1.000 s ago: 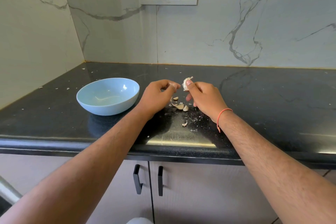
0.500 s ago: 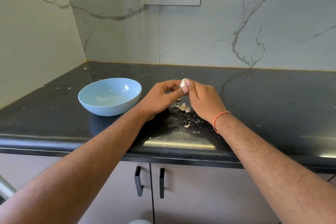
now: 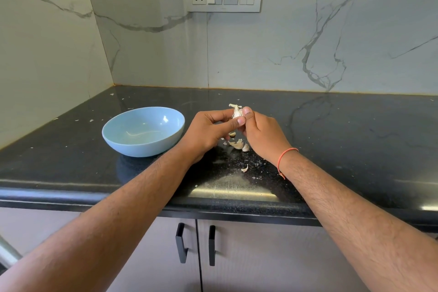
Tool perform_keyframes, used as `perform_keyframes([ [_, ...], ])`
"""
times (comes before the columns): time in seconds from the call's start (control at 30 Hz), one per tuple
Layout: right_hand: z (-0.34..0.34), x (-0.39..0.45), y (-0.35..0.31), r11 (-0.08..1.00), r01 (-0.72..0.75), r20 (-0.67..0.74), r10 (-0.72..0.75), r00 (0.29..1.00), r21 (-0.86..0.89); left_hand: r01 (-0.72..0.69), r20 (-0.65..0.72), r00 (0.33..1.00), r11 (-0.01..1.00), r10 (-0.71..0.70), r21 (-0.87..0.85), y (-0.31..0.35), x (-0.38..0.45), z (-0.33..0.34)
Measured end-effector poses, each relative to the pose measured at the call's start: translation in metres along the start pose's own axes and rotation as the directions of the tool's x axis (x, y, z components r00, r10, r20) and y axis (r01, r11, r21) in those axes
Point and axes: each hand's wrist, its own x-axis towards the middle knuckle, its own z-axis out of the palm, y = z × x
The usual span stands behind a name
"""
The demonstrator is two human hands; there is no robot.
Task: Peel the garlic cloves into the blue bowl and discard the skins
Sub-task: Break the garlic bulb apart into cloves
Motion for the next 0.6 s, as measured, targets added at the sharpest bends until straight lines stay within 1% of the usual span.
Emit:
perform_keyframes([
  [0.2, -0.001, 0.001, -0.001, 0.999, -0.028, 0.015, 0.028, 1.0, 0.042, 0.01, 0.02, 1.0, 1.0, -0.01, 0.019, 0.002, -0.001, 0.001],
  [0.4, -0.005, -0.001, 0.004, 0.992, -0.016, -0.005, 0.016, 1.0, 0.126, 0.042, -0.015, 0.999, 0.999, -0.041, 0.031, -0.004, 0.002, -0.002],
  [0.47, -0.004, 0.0, 0.006, 0.984, -0.025, -0.014, 0.028, 1.0, 0.178, 0.049, -0.026, 0.998, 0.999, -0.049, 0.022, -0.006, 0.004, -0.003],
  [0.6, -0.005, 0.0, 0.009, 0.934, -0.022, 0.003, 0.023, 1.0, 0.358, 0.08, -0.042, 0.996, 0.996, -0.078, 0.038, -0.009, 0.005, -0.005],
])
